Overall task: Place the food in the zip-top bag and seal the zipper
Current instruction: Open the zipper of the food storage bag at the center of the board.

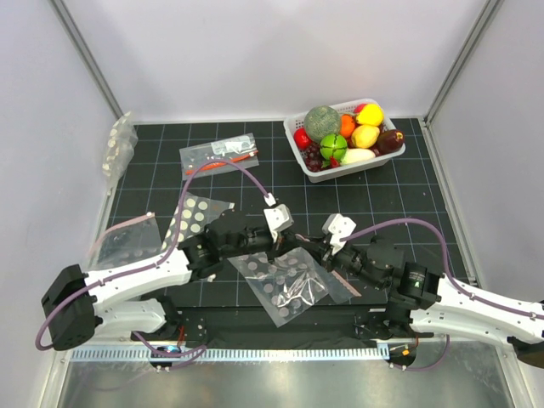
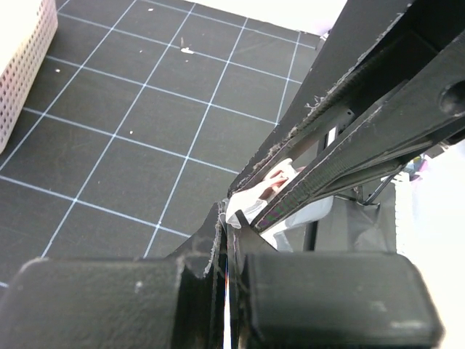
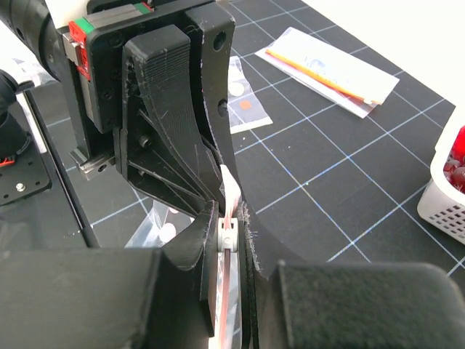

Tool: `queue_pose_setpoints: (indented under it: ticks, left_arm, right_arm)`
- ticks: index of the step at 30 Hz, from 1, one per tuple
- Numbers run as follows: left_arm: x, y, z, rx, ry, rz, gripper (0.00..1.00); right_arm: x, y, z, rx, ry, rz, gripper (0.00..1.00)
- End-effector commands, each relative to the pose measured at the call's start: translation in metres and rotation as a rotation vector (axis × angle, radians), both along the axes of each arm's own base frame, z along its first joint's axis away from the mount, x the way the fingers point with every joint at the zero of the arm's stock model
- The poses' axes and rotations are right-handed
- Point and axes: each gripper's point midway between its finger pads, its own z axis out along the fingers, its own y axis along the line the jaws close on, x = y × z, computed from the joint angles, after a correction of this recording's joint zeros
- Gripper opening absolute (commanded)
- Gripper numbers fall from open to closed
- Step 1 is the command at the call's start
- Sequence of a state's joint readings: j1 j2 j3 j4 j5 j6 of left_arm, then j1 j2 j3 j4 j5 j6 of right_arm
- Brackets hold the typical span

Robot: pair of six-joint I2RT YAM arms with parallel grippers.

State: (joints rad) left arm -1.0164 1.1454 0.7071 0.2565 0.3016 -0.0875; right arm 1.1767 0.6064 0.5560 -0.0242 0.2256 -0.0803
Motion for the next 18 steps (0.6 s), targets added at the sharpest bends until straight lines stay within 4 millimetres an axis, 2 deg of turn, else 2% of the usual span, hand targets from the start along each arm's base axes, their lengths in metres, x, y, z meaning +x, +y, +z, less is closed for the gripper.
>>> queue_pose_setpoints:
  ticks: [1,7,9,10,18]
  left_arm:
    - [0.001,0.008,-0.021,0.090,0.033,0.050,0.00]
    - [0.020,0.035,0.002,0.012,0.017,0.188,0.00]
    - [0.025,0.045,0.002,-0.008,0.043,0.227,0.00]
    - [0.029,0.052,0.011,-0.044,0.037,0.243,0.00]
    - [0.031,0.073,0.025,-0.145,0.061,0.261,0.00]
  right_arm:
    - [-0.004,0.004,0.063,0.211,-0.079,0.026,0.01]
    - [-0.003,0.014,0.044,0.139,-0.053,0.040,0.01]
    - [-0.003,0.017,0.037,0.118,-0.041,0.044,0.01]
    - [-0.003,0.019,0.034,0.107,-0.036,0.049,0.01]
    - [-0.003,0.037,0.008,0.014,0.014,0.088,0.01]
